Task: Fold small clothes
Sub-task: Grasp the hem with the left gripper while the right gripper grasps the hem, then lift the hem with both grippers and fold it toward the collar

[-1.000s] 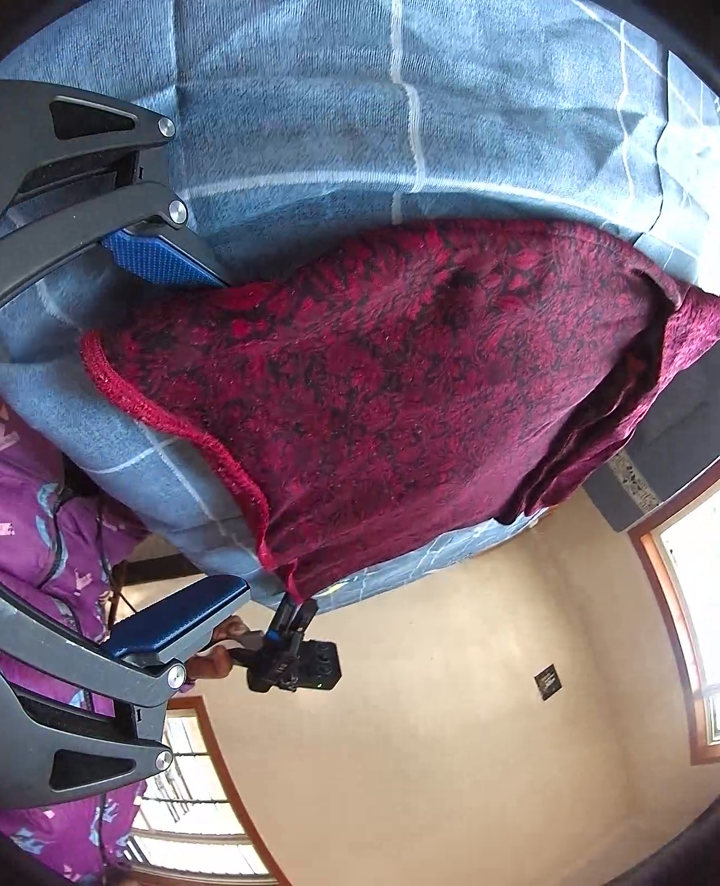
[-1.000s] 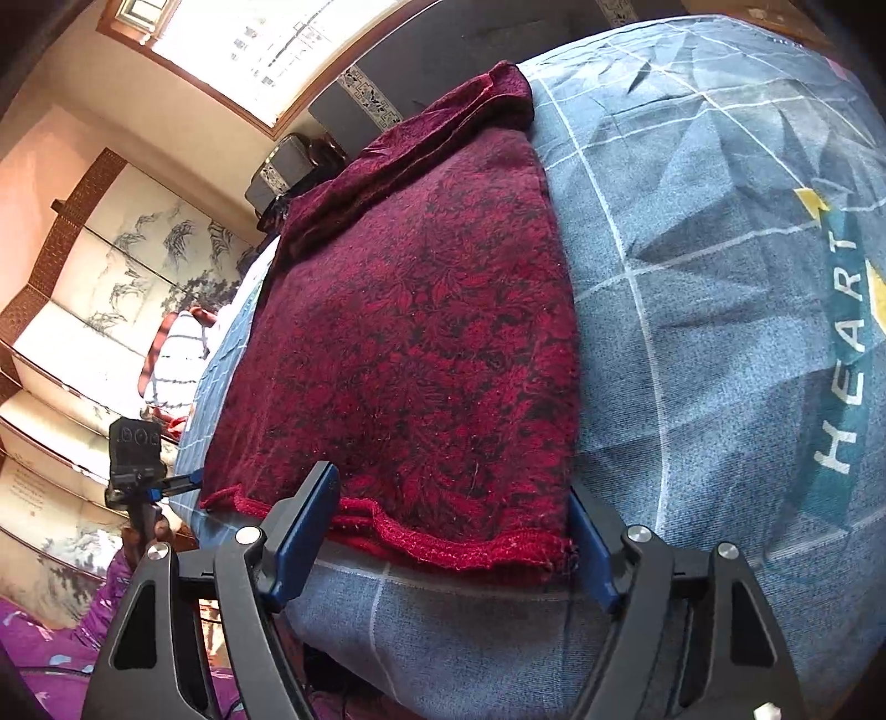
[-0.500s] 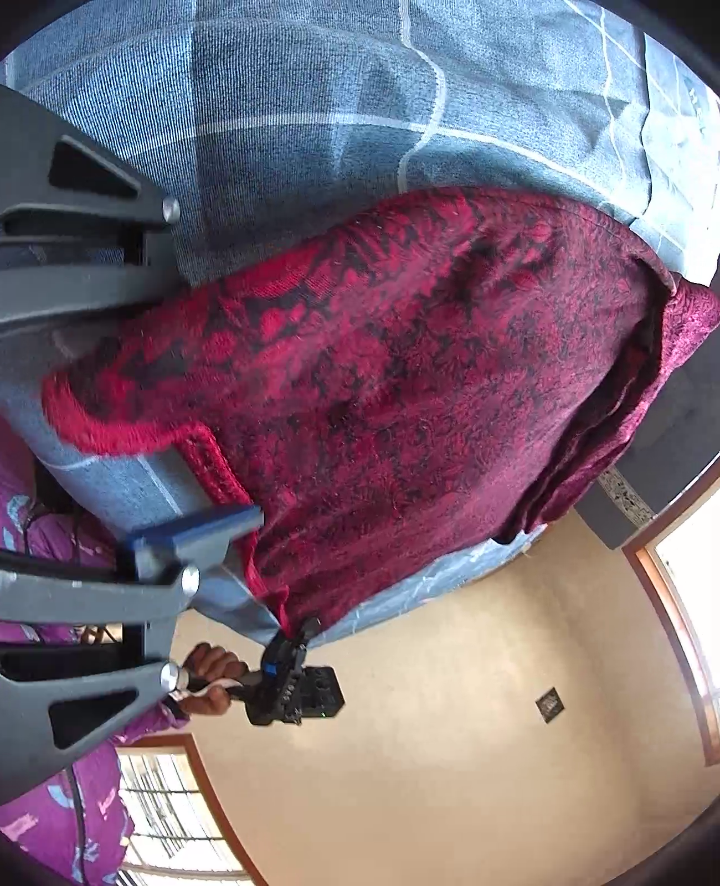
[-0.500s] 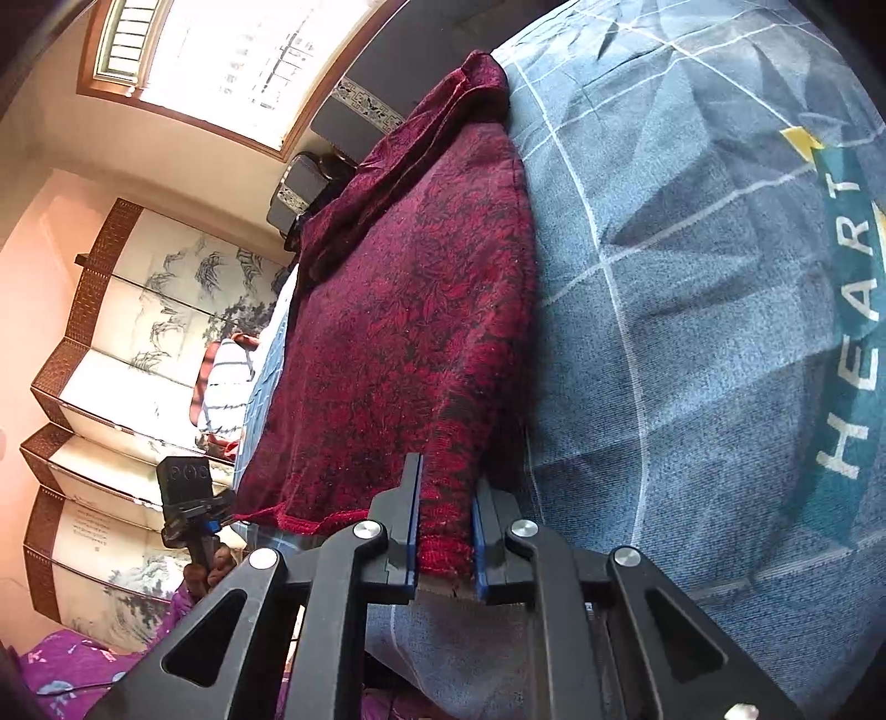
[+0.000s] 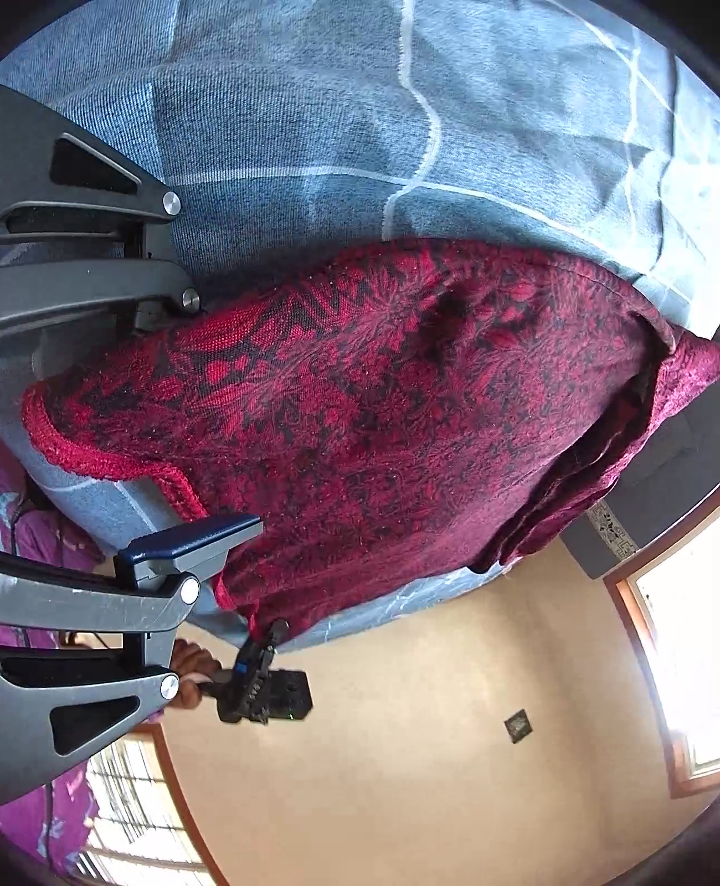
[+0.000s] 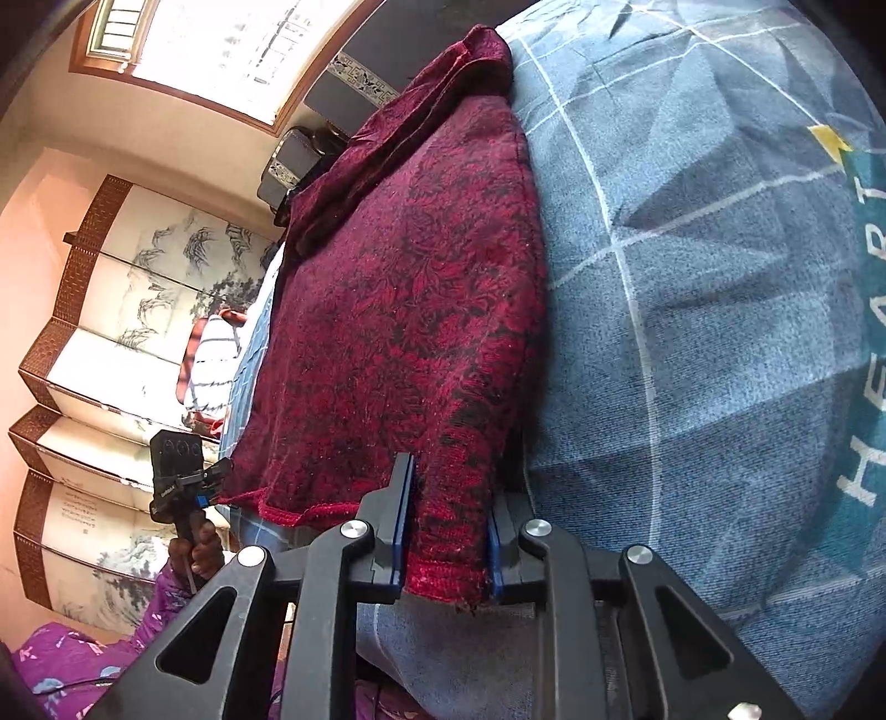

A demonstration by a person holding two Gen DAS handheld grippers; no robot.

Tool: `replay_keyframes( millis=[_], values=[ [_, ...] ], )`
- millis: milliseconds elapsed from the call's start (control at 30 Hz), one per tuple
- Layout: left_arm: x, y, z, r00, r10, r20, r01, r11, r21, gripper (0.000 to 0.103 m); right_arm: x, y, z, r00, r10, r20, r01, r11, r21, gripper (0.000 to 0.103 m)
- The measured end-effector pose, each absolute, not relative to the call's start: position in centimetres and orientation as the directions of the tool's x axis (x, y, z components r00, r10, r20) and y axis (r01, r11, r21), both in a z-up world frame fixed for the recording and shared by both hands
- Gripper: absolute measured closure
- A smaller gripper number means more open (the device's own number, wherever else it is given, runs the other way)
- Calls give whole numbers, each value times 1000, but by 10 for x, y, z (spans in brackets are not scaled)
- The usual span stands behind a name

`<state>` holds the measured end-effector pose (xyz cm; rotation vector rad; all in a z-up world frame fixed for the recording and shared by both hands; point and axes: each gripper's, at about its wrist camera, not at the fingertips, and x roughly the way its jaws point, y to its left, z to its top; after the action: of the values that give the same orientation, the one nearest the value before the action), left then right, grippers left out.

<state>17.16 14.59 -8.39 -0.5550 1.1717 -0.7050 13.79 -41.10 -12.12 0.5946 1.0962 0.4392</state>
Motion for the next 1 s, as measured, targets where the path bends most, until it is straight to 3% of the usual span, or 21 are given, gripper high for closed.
replay_keyframes(
  millis=[33,67,467,1000],
  values=[
    [170,143,-79,231,-727,-646,226,686,-691,89,137,-409,-117,407,602,-687,-51,766,641,87],
    [169,140,-76,241,-709,-662,234,705,-669,96,136,-409,-114,417,603,-679,-58,764,643,88],
    [171,144,-16,382,-728,-570,275,678,-682,96,141,-423,-66,521,688,-506,-132,650,748,89],
    [213,162,9,498,-708,-501,255,671,-696,96,194,-434,-6,591,667,-453,-147,641,753,89]
  ],
)
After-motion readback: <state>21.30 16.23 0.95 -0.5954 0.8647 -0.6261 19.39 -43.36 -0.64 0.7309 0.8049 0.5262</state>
